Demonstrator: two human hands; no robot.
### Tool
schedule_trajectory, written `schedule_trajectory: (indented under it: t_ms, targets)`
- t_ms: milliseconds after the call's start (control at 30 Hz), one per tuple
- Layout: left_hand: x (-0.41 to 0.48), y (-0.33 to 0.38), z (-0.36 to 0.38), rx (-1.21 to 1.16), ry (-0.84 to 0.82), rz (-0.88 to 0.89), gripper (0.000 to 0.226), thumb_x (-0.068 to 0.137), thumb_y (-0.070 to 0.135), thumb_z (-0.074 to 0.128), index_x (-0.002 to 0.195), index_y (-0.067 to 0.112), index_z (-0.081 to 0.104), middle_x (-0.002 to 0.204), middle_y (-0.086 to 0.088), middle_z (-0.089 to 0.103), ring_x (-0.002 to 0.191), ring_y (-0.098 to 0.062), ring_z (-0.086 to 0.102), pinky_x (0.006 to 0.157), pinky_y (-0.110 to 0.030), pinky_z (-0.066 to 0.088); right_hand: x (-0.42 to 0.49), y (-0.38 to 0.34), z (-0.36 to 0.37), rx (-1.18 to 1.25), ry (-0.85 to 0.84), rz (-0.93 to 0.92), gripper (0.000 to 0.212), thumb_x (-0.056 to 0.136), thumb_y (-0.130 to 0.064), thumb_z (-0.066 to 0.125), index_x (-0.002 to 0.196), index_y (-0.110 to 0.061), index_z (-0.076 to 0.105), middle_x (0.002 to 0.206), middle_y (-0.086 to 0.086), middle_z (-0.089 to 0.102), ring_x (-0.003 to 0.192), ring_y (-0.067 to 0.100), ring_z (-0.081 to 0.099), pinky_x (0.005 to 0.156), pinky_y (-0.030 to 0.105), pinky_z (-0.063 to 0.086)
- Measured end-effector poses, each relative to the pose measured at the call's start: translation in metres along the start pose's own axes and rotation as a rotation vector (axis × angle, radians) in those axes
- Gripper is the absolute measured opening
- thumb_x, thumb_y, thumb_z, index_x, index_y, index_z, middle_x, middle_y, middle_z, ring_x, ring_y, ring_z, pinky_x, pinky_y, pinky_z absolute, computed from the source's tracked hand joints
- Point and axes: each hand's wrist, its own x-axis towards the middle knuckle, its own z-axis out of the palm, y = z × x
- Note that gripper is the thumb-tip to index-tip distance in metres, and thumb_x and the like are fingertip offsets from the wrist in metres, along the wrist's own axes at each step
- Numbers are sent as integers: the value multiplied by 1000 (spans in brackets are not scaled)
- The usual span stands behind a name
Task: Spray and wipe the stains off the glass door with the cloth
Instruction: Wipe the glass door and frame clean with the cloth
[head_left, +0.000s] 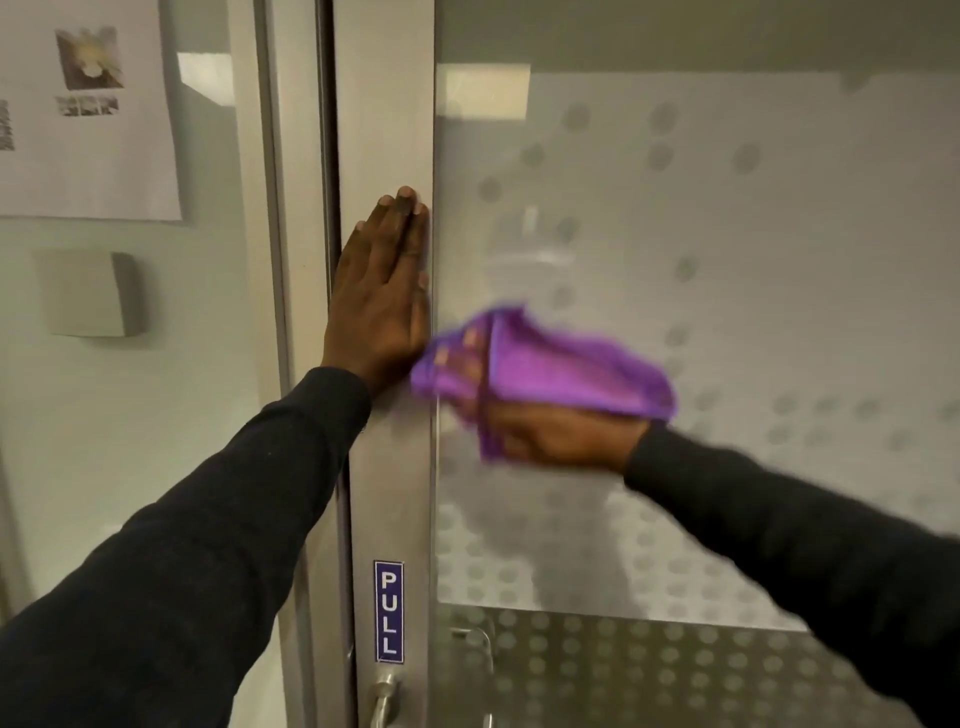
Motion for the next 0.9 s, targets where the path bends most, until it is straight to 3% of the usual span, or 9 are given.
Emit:
schedule_trajectory:
  t_ms: [67, 200, 300, 400, 467, 567, 633, 733, 900]
  targets:
    - [1, -2, 2, -5, -7, 16, 61, 100, 19, 46, 155, 2, 24, 163, -17, 20, 152, -29, 15, 124, -46, 14, 8, 26, -20, -113, 175, 228, 56, 103, -23, 42, 156, -5, 34, 166, 11, 17, 156, 19, 7, 128, 37, -2]
    - [1, 0, 2, 17, -34, 15, 60, 101, 22, 42, 155, 2, 24, 163, -18, 20, 152, -30, 15, 125, -45, 13, 27, 33, -30, -289, 305, 612, 60, 104, -40, 39, 159, -19, 31, 167, 16, 22, 155, 39, 14, 123, 62, 8]
    - [0, -1, 3, 38, -28, 21, 65, 99, 21, 50, 155, 2, 24, 163, -18, 19, 152, -30, 16, 124, -47, 15, 13, -44, 40, -104, 388, 566, 57, 100, -30, 47, 154, -10, 41, 162, 22, 29, 153, 43, 17, 123, 61, 3]
    - [1, 3, 0, 41, -24, 14, 60, 100, 20, 42, 155, 3, 24, 163, -18, 20, 152, -30, 16, 124, -46, 15, -19, -118, 107, 239, 267, 379, 58, 100, -13, 49, 155, -8, 34, 166, 16, 19, 156, 38, 8, 125, 52, -6]
    - [1, 4, -1, 37, -27, 5, 60, 101, 21, 40, 155, 4, 22, 164, -16, 19, 153, -29, 14, 124, -45, 14, -38, -135, 142, 331, 271, 290, 57, 107, -19, 42, 160, -31, 24, 169, -10, 13, 157, 18, 10, 127, 35, 0]
    - [1, 3, 1, 53, -29, -9, 59, 102, 23, 37, 156, 5, 20, 165, -15, 16, 153, -27, 12, 125, -45, 12, -62, -141, 153, 544, 249, 389, 45, 102, -47, 50, 144, -59, 40, 149, -35, 43, 140, -6, 41, 117, 18, 30]
    - [0, 3, 0, 50, -40, -13, 59, 103, 24, 36, 156, 6, 19, 165, -14, 15, 153, -27, 11, 125, -45, 11, -64, -135, 124, 405, 134, 454, 48, 98, -45, 61, 144, -53, 47, 147, -24, 53, 137, 2, 49, 112, 22, 40]
    - [-1, 4, 0, 57, -55, -22, 61, 101, 23, 38, 157, 6, 18, 165, -14, 13, 154, -26, 9, 126, -43, 7, -50, -93, 66, 83, 103, 337, 62, 103, -29, 53, 158, -16, 28, 167, 14, 20, 156, 39, 12, 127, 52, 9]
    - [3, 30, -3, 123, -67, -76, 69, 97, 26, 44, 158, 9, 15, 165, -17, 10, 154, -28, 6, 124, -49, 5, -26, -8, -5, -125, 256, 549, 59, 106, -37, 44, 156, -7, 34, 165, 23, 22, 153, 48, 10, 126, 57, 3]
